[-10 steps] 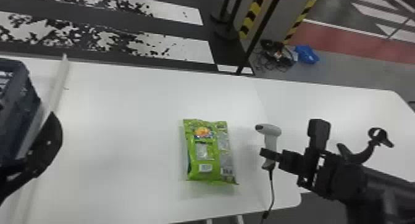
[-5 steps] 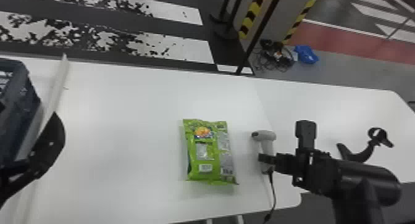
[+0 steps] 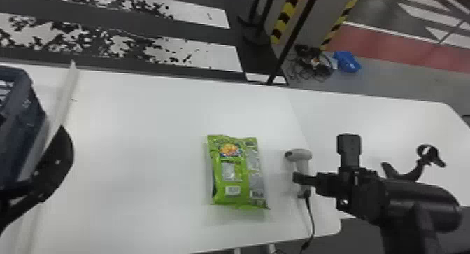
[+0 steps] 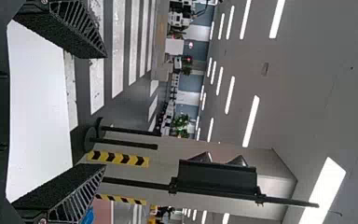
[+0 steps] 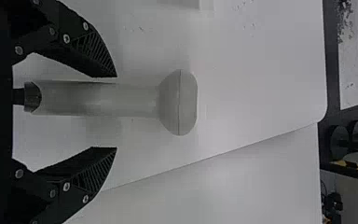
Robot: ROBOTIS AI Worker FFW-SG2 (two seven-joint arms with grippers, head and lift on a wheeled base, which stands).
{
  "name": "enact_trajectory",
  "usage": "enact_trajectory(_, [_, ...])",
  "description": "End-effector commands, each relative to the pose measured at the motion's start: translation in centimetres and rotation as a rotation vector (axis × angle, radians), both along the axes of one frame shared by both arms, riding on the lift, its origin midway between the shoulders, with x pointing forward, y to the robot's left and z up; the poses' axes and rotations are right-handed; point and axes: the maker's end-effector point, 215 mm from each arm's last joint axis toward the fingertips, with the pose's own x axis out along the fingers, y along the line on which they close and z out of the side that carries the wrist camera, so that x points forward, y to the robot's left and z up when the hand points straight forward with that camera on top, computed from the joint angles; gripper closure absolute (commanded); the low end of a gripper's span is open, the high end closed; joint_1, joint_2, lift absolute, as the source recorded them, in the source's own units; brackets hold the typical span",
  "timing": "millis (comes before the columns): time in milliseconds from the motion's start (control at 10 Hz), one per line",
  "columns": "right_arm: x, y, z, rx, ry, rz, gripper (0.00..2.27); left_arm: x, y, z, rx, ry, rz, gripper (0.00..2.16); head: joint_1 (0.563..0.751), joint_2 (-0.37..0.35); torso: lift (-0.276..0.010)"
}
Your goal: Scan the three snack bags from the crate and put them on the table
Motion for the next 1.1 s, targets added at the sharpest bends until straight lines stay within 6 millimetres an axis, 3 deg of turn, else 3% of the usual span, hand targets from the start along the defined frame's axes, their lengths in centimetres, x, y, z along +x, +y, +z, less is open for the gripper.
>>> enact_trajectory(0, [0.1, 1.6, 3.4, 0.015, -0.074, 0.037, 0.06, 0.0, -0.1, -0.1, 0.001, 0.002, -0.003, 0.03, 0.695, -0.35, -0.094])
enact_trajectory(100, [-1.6, 4.6, 4.4, 0.148, -0.032, 0.093, 0.07, 0.0, -0.1, -0.1, 0.003, 0.002, -0.002, 0.03, 0.695, -0.35, -0.094])
enact_trajectory(400, [-1.6, 11.5, 5.9, 0.448, 0.031, 0.207, 0.08, -0.1, 0.0, -0.2, 0.008, 0.005, 0.0, 0.03, 0.695, -0.307, -0.094])
enact_trajectory(600, [-0.6, 13.4, 4.4, 0.534, 0.089, 0.241, 0.08, -0.2, 0.4, -0.5, 0.013, 0.011, 0.005, 0.03, 0.695, -0.256, -0.094])
enact_trajectory(1000, [3.6, 14.6, 1.9, 0.583, 0.053, 0.309, 0.09, -0.3, 0.7, -0.9, 0.023, 0.018, 0.013, 0.03, 0.695, -0.198, -0.094])
